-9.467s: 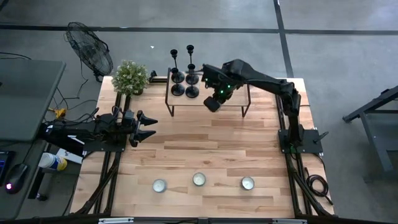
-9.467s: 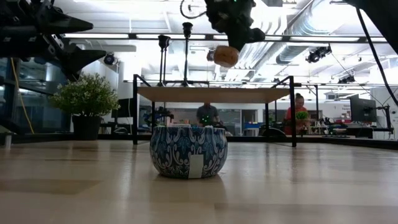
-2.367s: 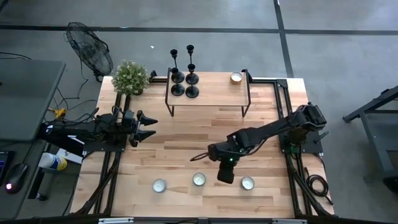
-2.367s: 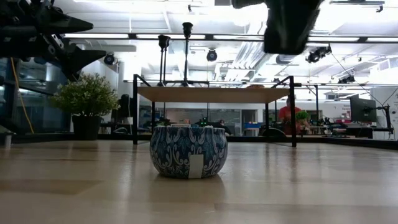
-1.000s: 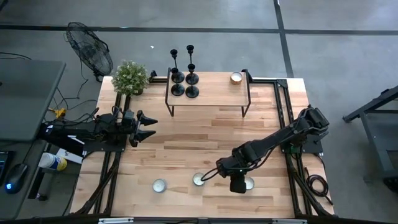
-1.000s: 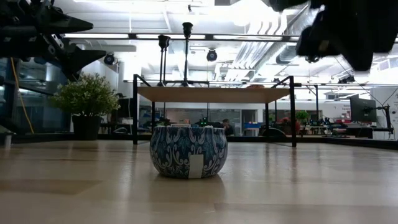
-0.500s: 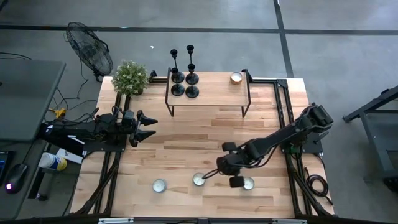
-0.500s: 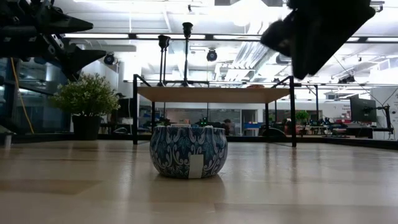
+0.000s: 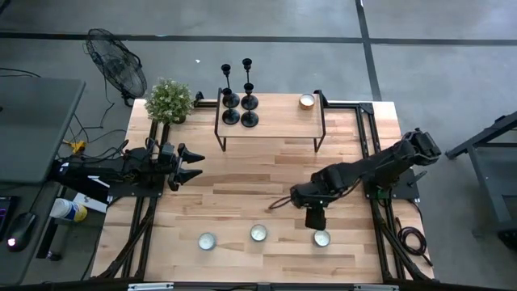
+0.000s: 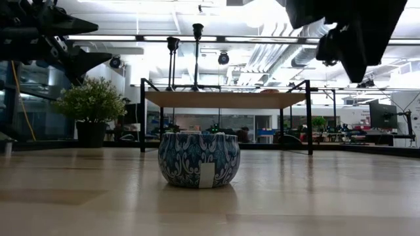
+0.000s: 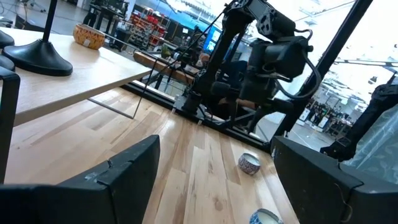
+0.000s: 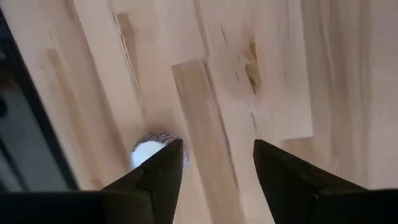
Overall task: Pick & Place candle stick holders
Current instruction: Put the red scented candle on the shelf
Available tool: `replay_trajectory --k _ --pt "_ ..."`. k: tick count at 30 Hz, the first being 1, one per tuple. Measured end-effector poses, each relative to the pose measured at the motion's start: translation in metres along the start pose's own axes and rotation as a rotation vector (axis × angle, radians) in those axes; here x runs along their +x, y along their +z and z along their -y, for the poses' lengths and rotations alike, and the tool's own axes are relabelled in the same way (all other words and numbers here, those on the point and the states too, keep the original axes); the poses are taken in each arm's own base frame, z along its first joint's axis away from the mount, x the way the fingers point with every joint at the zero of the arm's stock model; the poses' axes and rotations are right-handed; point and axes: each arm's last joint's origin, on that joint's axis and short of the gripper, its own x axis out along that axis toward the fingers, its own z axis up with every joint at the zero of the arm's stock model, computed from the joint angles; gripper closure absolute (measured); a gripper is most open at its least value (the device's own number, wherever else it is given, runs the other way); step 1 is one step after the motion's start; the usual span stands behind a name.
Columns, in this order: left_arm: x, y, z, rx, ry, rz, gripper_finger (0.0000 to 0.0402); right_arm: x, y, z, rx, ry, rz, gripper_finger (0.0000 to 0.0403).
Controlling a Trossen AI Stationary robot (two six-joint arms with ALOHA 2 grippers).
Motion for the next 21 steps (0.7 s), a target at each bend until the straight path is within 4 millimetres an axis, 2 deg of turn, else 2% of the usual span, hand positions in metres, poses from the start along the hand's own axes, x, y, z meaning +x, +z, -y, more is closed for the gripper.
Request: replay_trajectory --k 4,9,13,15,21 --pt "0.000 0.000 0.000 0.000 0.000 0.000 0.0098 0.000 0.000 0.006 0.053 0.013 -0.040 0.0226" --pt "0.000 0.000 0.000 0.000 0.000 0.000 0.0098 0.016 -0.006 0.010 0.046 0.090 -0.032 0.0249" --pt "0.000 0.000 0.000 0.000 0.000 0.000 0.0098 0.027 -0.027 0.005 -0.065 0.132 -0.023 0.0252" --pt "0.000 0.000 0.000 0.000 0.000 0.000 0.0098 0.027 -0.037 0.000 -0.137 0.135 -0.001 0.0249" --pt "0.000 0.000 0.000 0.000 0.000 0.001 0.0098 0.026 -0.062 -0.019 -0.428 0.027 0.100 0.0239"
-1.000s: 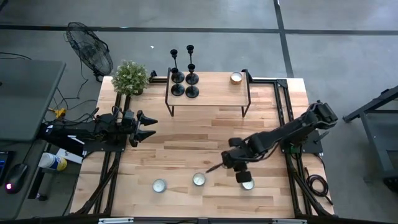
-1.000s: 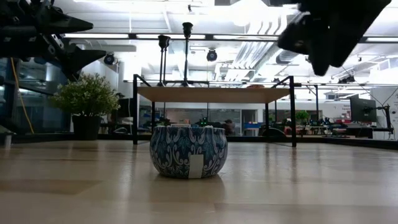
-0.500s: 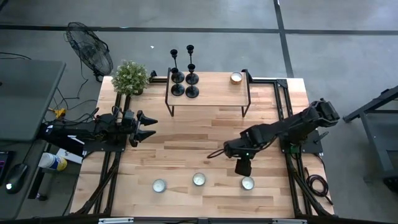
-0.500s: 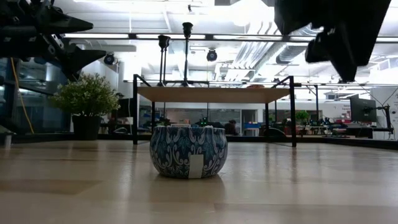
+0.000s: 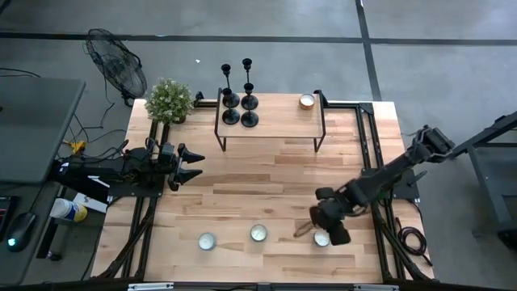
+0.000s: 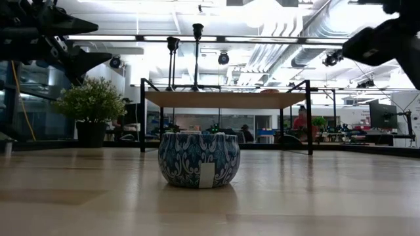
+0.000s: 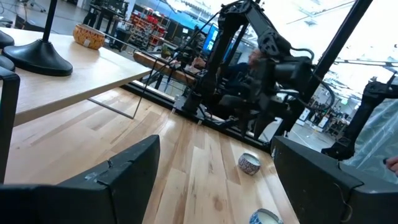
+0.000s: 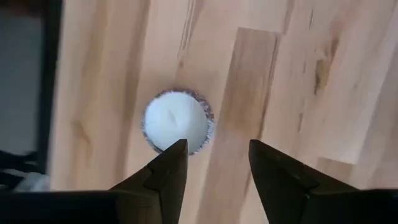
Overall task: Pick & Place candle stick holders
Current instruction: Put the red scented candle on the shelf
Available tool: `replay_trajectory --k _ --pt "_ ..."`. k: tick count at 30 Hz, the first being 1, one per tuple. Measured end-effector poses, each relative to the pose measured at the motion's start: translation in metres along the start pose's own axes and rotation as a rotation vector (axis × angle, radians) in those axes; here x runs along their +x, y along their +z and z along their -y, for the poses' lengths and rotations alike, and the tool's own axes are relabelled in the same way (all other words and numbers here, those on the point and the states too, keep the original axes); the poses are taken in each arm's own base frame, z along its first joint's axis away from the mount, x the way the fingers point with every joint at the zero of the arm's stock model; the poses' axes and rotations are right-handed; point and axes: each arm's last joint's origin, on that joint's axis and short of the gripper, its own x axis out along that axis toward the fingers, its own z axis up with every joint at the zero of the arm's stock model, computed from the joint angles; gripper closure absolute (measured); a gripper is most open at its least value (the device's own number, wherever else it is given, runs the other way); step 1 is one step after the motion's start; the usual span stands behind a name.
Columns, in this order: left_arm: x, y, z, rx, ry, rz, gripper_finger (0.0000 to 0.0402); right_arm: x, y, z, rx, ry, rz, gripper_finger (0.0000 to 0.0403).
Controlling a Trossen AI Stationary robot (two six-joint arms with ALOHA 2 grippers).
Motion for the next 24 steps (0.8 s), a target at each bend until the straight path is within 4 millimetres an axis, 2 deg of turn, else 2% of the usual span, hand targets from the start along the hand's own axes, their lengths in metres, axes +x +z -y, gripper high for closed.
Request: replay_trajectory --k 10,24 --pt "0.000 0.000 0.000 0.000 0.000 -0.001 0.0098 0.026 -0.002 -0.018 -0.061 -0.028 -0.054 0.0258" --pt "0.000 0.000 0.000 0.000 0.000 -0.001 0.0098 0.052 0.002 -0.019 -0.050 -0.033 -0.109 0.0269"
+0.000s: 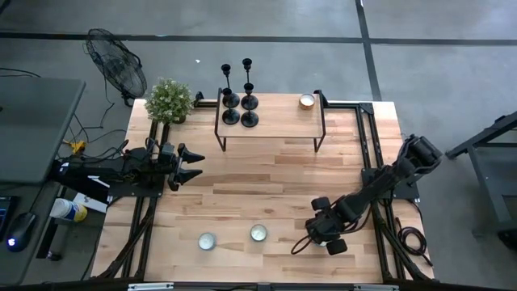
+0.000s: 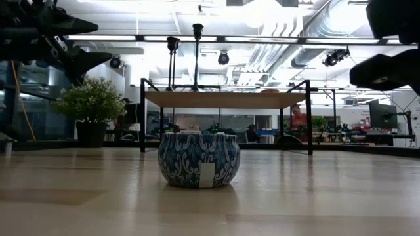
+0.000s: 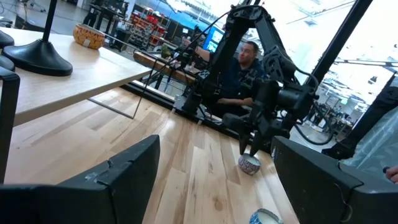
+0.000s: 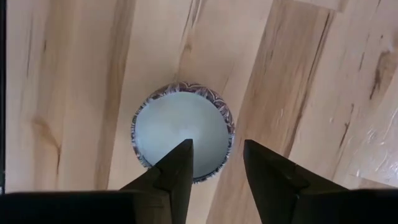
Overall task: Pick & Place candle stick holders
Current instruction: Put the red scented candle on the shelf
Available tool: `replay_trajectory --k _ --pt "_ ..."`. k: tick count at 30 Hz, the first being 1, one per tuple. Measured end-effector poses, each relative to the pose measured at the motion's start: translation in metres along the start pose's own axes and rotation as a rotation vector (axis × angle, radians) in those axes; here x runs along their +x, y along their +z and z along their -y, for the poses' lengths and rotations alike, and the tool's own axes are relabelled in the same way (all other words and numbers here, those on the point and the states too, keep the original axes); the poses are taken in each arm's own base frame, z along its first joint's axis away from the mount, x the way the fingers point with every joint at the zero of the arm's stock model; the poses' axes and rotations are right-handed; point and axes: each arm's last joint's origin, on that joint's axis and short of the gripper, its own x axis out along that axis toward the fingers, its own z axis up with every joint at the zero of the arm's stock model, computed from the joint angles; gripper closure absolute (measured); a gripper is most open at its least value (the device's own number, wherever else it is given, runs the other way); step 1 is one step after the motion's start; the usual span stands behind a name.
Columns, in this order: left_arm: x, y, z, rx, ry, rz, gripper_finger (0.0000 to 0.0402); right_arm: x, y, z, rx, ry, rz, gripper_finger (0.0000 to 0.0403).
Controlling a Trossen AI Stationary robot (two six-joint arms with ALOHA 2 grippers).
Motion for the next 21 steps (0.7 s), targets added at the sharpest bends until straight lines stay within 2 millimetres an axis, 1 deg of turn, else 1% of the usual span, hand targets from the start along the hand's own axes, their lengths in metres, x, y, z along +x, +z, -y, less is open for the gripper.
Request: replay_trajectory --k 4,17,21 --pt "0.0000 0.0000 0.0000 0.000 0.000 0.000 0.0098 0.0037 0.0002 0.0003 0.001 -0.009 -0.012 0.0269" --pt "0.0000 0.0001 0.0000 0.000 0.000 0.000 0.0098 0.0048 -0.0001 0.0015 0.001 -0.042 -0.011 0.0270" --pt "0.0000 0.0001 0.0000 0.000 0.000 0.000 0.0098 0.0104 -0.0028 0.0027 0.010 -0.027 -0.005 0.0270"
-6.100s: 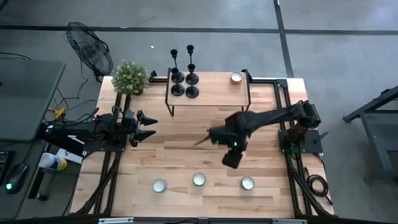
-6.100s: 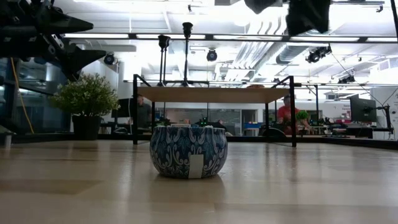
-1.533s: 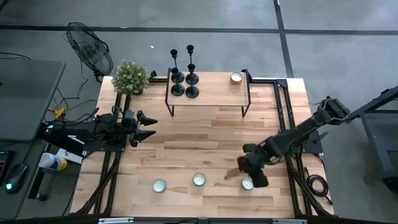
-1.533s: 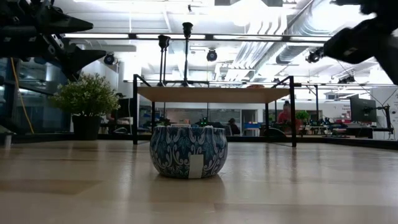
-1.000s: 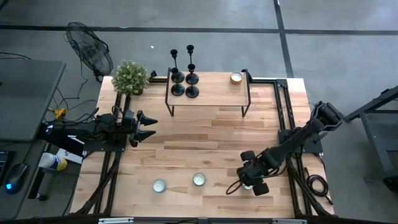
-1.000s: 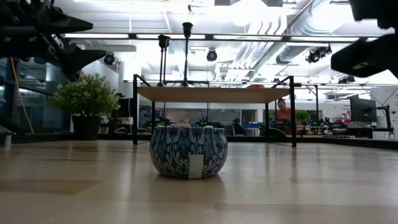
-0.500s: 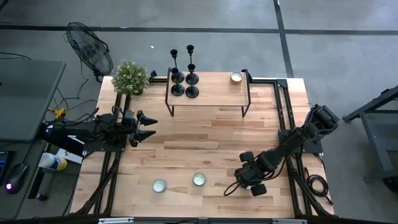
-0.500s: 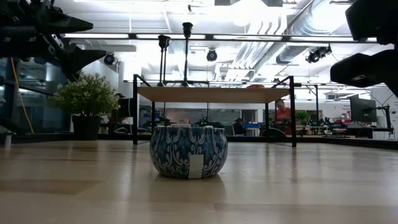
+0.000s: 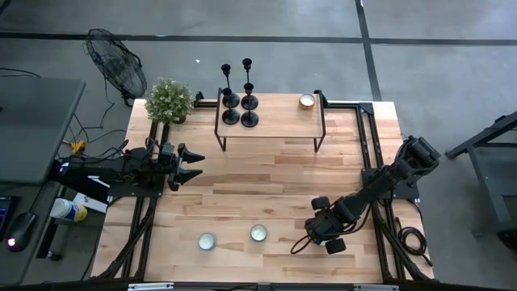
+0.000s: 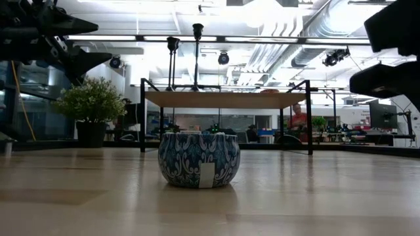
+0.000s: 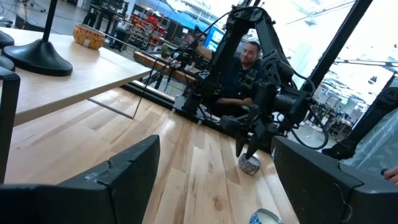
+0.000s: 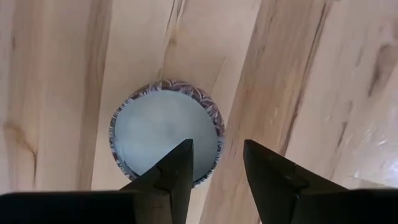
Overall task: Pick & Place candle stick holders
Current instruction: Put the red scented candle on the shelf
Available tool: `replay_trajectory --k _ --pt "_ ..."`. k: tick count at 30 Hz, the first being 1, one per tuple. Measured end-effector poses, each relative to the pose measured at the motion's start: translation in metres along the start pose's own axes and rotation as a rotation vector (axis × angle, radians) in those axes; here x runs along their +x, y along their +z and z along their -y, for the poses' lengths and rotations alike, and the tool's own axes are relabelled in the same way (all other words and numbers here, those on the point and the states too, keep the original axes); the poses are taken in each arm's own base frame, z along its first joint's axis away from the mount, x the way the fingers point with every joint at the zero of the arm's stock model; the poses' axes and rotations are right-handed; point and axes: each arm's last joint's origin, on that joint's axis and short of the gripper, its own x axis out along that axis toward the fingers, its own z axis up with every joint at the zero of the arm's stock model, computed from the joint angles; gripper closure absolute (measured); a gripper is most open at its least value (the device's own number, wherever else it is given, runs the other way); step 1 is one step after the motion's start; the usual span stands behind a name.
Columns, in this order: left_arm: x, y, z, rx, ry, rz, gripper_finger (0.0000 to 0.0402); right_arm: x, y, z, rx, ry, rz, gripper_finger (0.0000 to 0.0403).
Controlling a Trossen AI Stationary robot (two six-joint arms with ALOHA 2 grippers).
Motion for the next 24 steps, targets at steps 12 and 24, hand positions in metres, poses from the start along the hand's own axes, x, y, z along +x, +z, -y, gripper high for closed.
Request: replay_trajectory --k 12,24 --pt "0.0000 0.0000 0.0000 0.000 0.000 0.001 0.0098 0.0010 -0.0008 0.0001 0.018 0.008 -0.003 0.0297" --pt "0.0000 0.0000 0.0000 0.000 0.000 0.000 0.0098 0.0010 -0.0006 -0.0001 0.018 0.014 -0.004 0.0386"
